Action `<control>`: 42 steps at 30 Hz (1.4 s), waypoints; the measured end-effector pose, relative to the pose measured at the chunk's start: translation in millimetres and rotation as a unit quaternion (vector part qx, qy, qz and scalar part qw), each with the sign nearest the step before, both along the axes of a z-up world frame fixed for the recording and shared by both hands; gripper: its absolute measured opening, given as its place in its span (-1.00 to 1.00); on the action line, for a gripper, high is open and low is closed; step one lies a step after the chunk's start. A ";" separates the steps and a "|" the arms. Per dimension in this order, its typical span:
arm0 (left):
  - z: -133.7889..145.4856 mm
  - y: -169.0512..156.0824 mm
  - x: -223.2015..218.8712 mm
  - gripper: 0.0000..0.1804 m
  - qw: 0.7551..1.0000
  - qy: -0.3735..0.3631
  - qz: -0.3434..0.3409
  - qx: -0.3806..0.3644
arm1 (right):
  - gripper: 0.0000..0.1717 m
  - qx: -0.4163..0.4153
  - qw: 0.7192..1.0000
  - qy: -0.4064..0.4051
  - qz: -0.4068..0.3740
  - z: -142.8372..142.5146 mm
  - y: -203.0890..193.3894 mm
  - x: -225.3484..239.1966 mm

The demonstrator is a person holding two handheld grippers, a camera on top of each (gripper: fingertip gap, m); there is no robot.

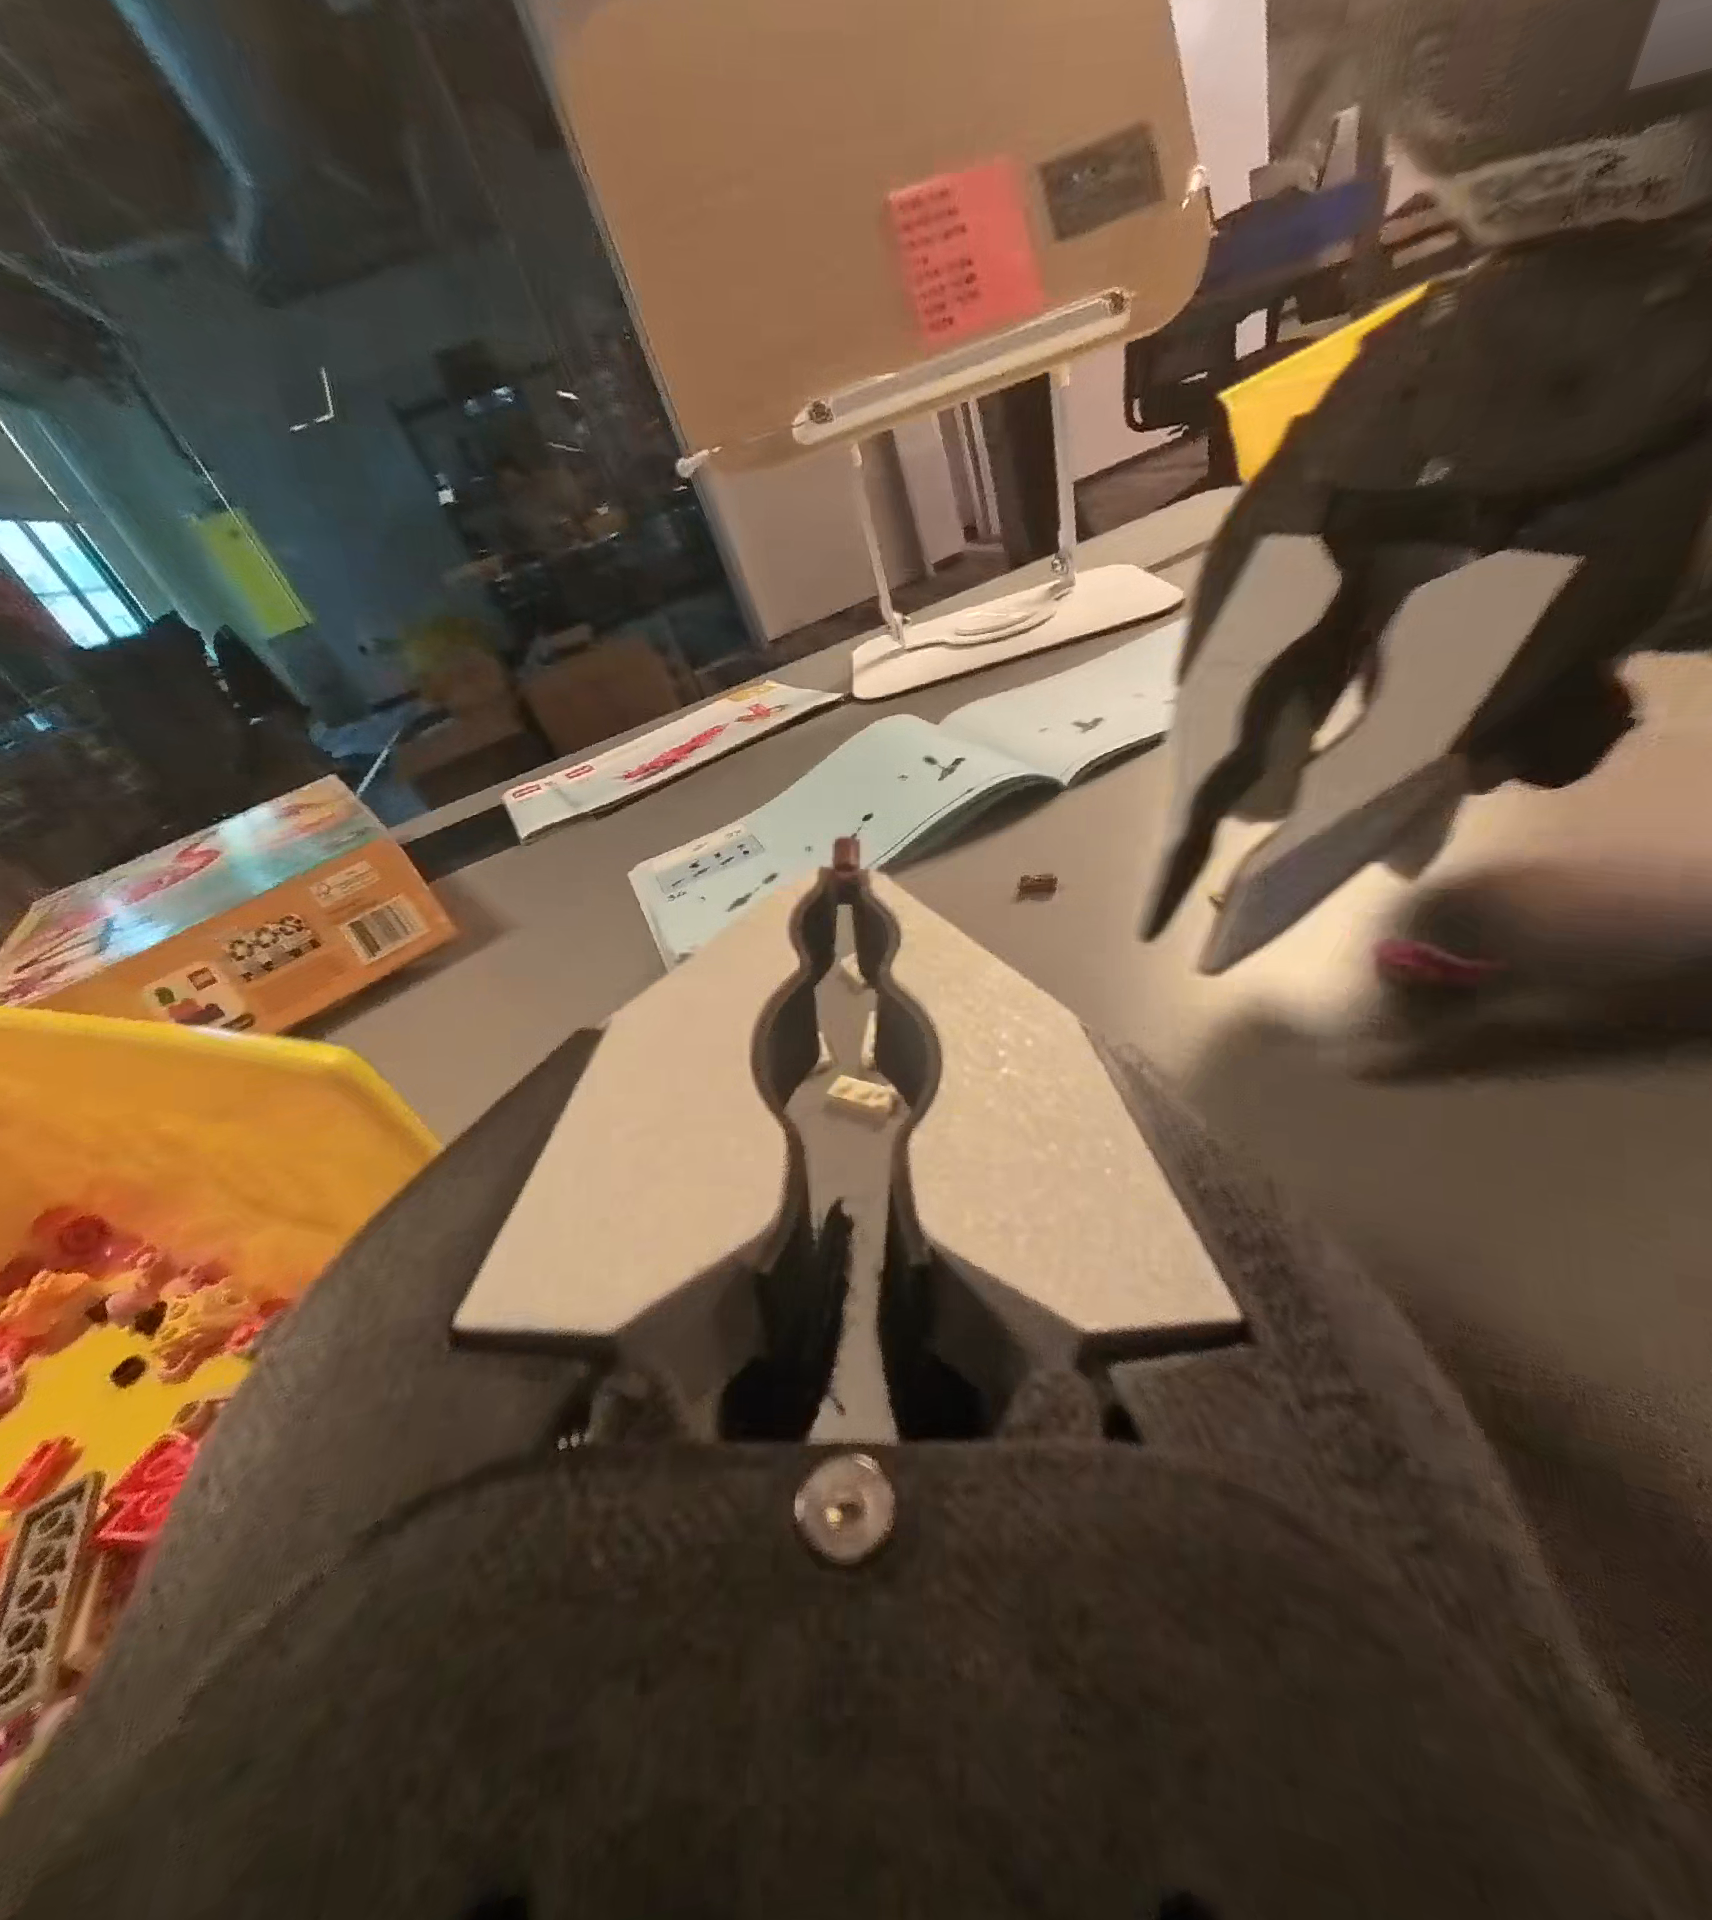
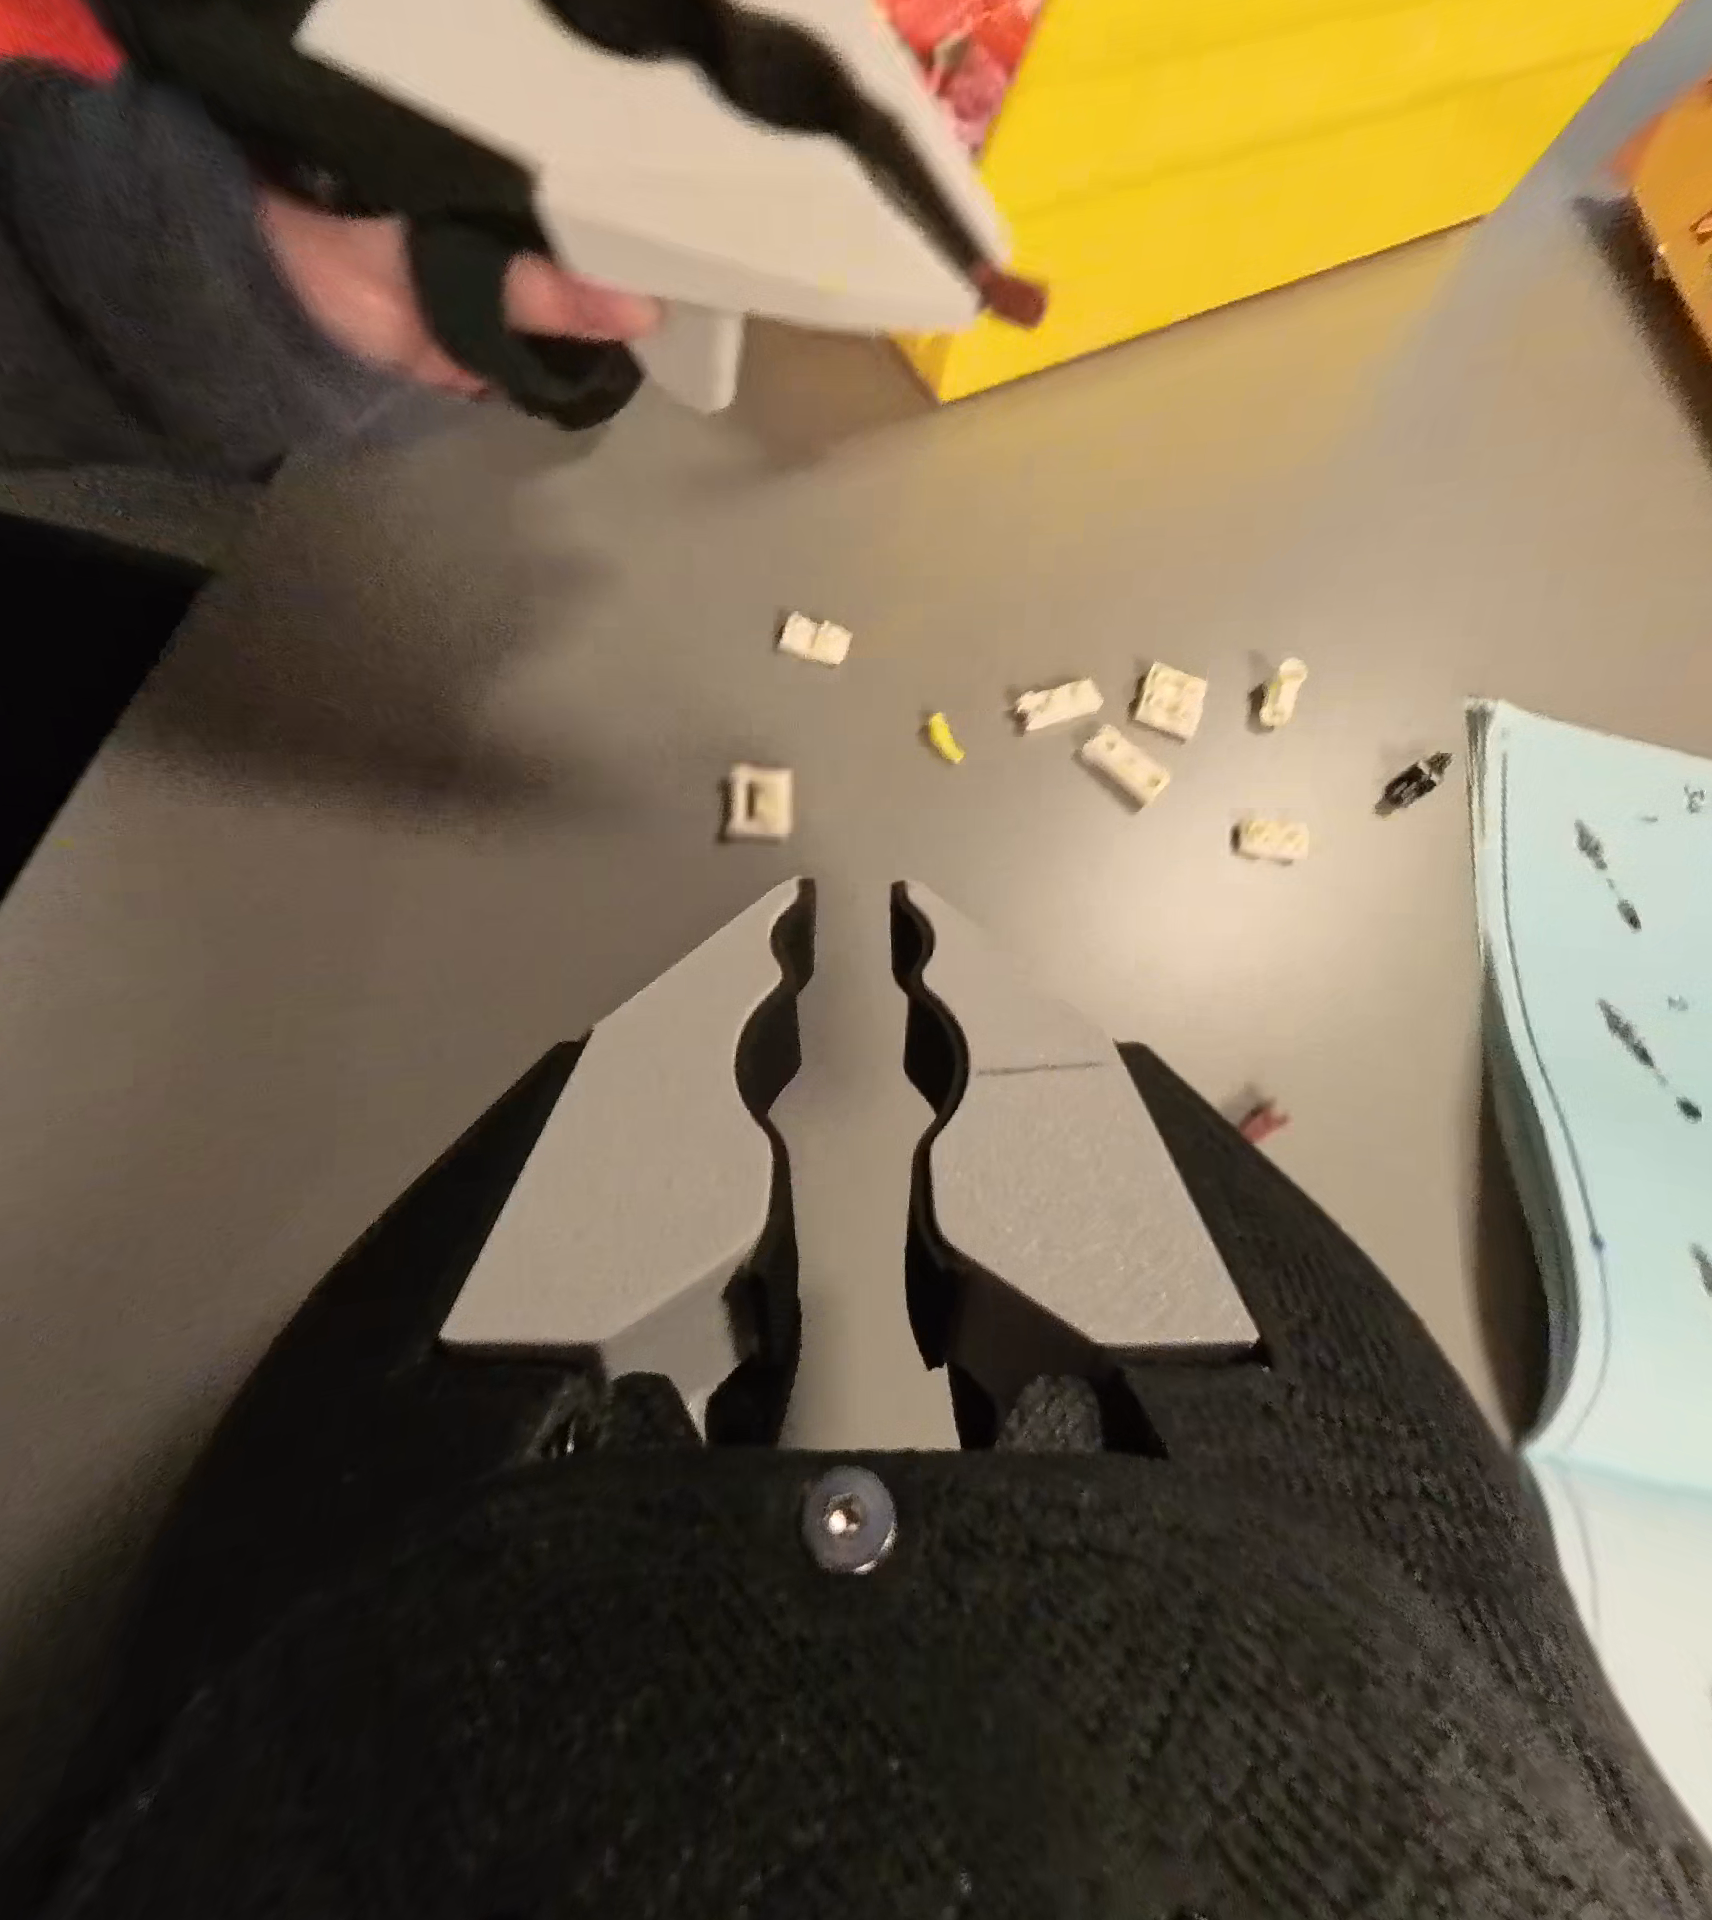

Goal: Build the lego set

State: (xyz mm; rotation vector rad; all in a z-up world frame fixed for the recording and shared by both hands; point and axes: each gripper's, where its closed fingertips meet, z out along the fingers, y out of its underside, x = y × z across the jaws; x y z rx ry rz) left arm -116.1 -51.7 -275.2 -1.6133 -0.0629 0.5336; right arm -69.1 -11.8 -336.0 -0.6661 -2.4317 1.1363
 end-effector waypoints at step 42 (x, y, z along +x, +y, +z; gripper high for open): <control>-21.7 31.5 90.4 -0.98 0.938 -0.082 -0.322 -0.093 | -1.00 0.037 0.985 0.083 0.147 24.0 5.9 45.5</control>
